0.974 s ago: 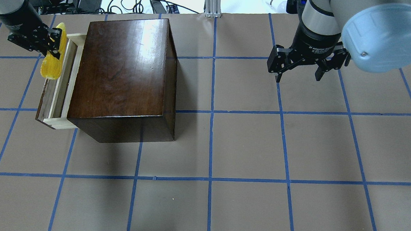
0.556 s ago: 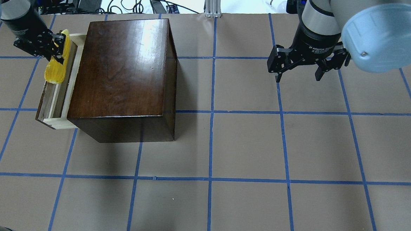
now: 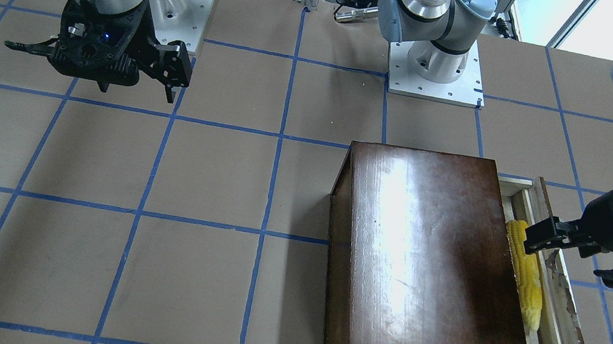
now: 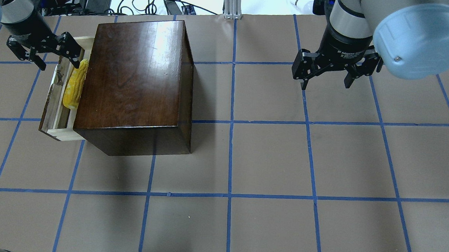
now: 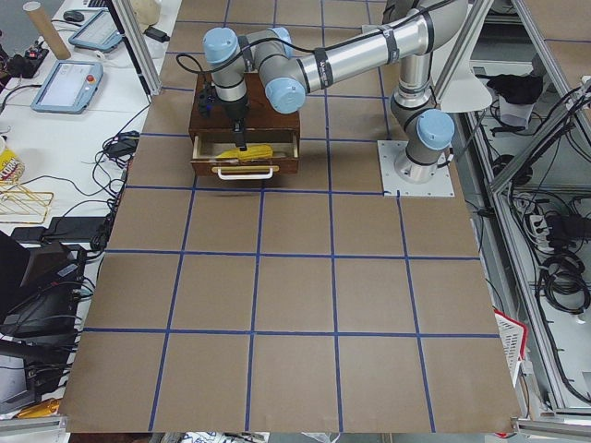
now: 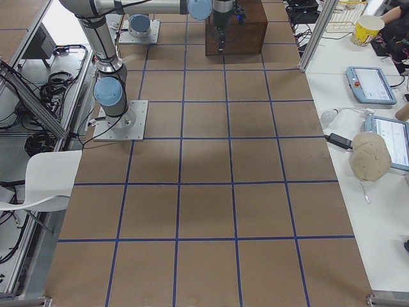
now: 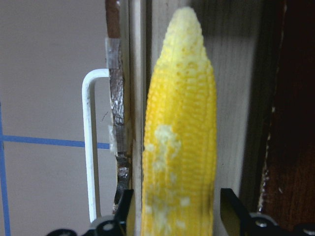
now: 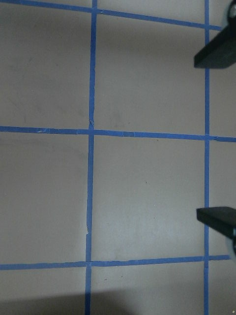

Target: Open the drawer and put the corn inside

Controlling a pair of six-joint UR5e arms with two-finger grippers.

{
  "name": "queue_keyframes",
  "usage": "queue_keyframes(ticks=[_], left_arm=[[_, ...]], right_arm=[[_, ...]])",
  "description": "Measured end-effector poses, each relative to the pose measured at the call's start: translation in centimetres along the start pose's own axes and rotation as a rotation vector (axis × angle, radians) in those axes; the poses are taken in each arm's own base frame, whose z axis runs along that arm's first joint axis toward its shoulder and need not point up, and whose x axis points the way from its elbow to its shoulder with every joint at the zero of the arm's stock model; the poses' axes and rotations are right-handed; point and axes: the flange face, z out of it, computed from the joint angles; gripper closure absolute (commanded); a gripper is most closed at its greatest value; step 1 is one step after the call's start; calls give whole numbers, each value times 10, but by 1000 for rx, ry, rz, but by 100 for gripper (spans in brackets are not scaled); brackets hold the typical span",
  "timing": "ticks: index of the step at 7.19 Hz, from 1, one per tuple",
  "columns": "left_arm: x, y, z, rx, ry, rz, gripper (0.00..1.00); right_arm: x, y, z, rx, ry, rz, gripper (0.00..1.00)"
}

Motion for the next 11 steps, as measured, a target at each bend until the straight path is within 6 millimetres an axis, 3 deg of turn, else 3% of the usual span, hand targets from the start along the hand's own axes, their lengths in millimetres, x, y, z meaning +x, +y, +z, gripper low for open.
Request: queue_keyframes(ticks=[2, 5, 8, 9, 11], left_arm=[[6, 10, -21, 21, -5, 6, 0], [39, 39, -79, 56, -21, 31, 0], [109, 85, -127, 75, -22, 39, 0], [136, 98, -134, 83, -17, 75, 0], [180, 107, -126, 71, -14, 117, 0]], right_arm=[[0, 0, 0, 0, 0, 0, 0], [0, 0, 0, 0, 0, 0, 0], [0, 0, 0, 0, 0, 0, 0], [0, 0, 0, 0, 0, 0, 0], [0, 0, 0, 0, 0, 0, 0]])
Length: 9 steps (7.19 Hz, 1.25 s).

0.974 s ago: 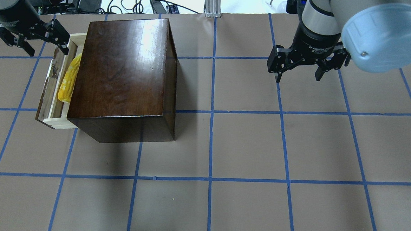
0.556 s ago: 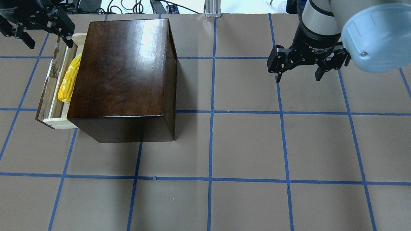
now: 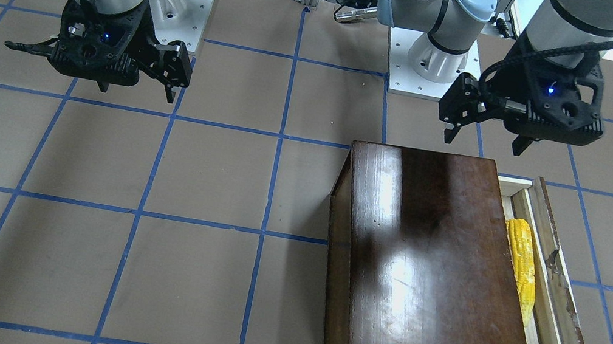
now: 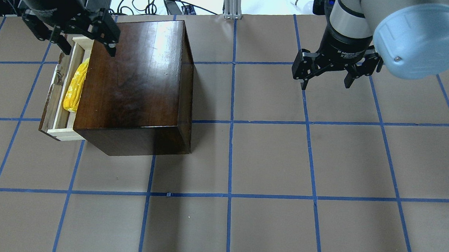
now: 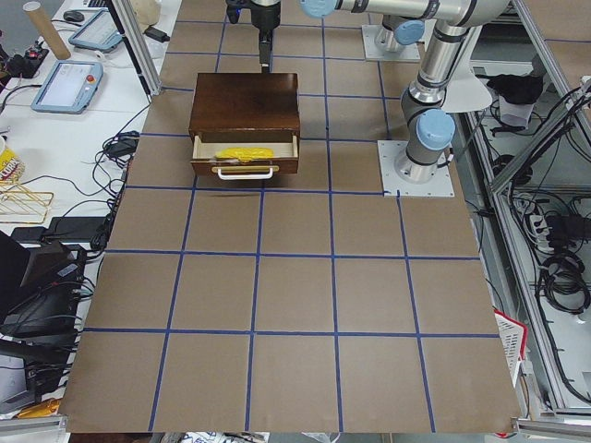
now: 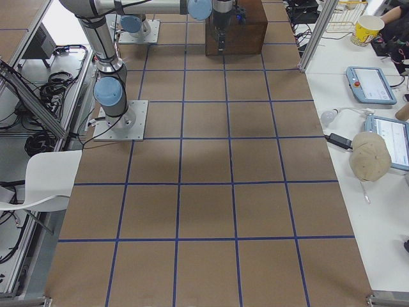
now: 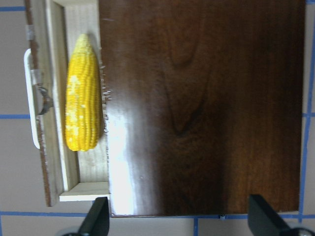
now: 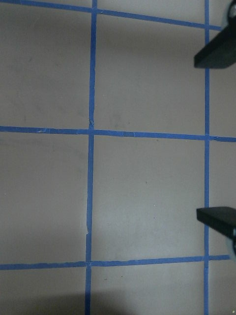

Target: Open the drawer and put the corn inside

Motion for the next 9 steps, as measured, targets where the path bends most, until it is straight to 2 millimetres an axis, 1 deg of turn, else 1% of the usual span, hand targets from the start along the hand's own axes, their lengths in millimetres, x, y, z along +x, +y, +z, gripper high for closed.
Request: queue_keyframes(ticks=[1, 2, 5, 9], left_arm=[[9, -1, 5, -7, 2, -9, 0], [12, -2, 7, -10, 3, -13, 0], [16, -10, 5, 41, 5, -8, 0], [18, -10, 5, 43, 4, -10, 0]], right_arm=[[0, 0, 0, 0, 0, 0, 0], [0, 0, 0, 0, 0, 0, 0], [0, 0, 0, 0, 0, 0, 0], [0, 0, 0, 0, 0, 0, 0]])
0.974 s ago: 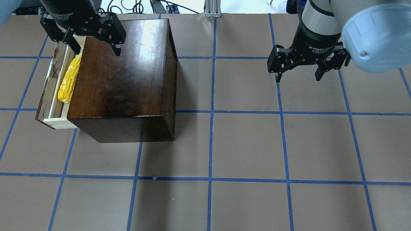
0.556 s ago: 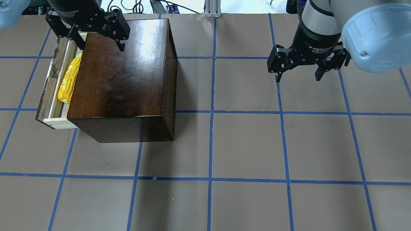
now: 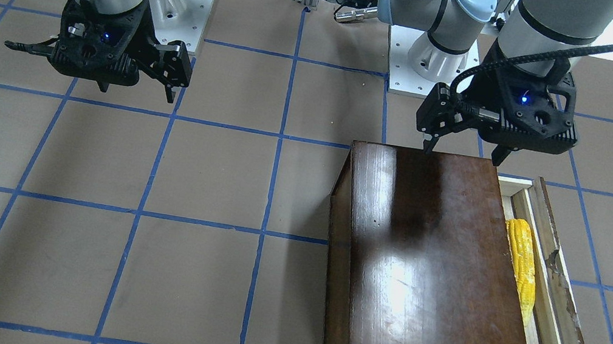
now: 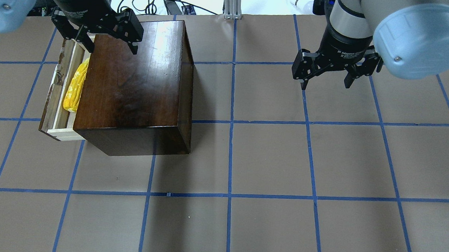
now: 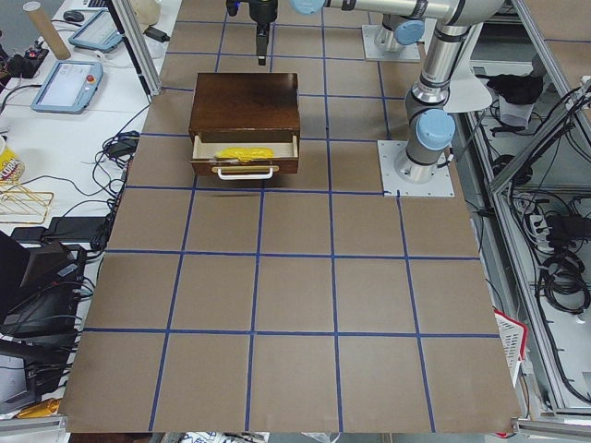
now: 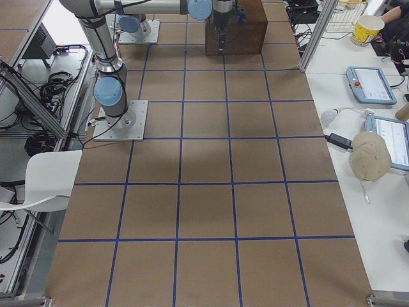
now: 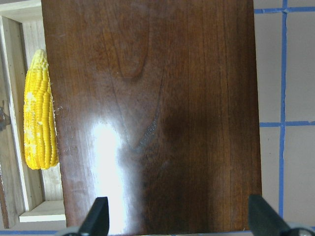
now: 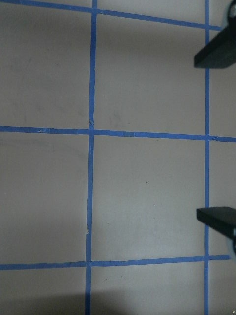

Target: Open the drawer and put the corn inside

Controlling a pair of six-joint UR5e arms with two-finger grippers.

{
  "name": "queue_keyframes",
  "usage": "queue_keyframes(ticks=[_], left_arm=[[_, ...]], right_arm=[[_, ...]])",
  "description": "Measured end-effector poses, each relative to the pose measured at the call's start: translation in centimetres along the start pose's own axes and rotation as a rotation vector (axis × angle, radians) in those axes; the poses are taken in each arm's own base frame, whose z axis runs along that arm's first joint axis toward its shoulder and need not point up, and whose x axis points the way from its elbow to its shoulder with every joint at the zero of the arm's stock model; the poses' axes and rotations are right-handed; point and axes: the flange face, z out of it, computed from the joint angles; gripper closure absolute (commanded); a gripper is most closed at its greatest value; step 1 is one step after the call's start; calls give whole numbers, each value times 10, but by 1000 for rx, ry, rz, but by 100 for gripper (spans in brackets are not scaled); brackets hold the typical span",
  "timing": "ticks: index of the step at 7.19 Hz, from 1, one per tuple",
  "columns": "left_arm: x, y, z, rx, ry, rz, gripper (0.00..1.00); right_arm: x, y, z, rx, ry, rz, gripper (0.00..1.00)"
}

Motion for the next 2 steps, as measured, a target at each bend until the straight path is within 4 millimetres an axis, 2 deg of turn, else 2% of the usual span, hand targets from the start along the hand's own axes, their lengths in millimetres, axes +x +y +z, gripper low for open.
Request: queue_keyframes(ticks=[2], left_arm=[[1, 2, -1, -8, -1, 2, 0]], right_arm=[[0, 0, 0, 0, 0, 0, 0]])
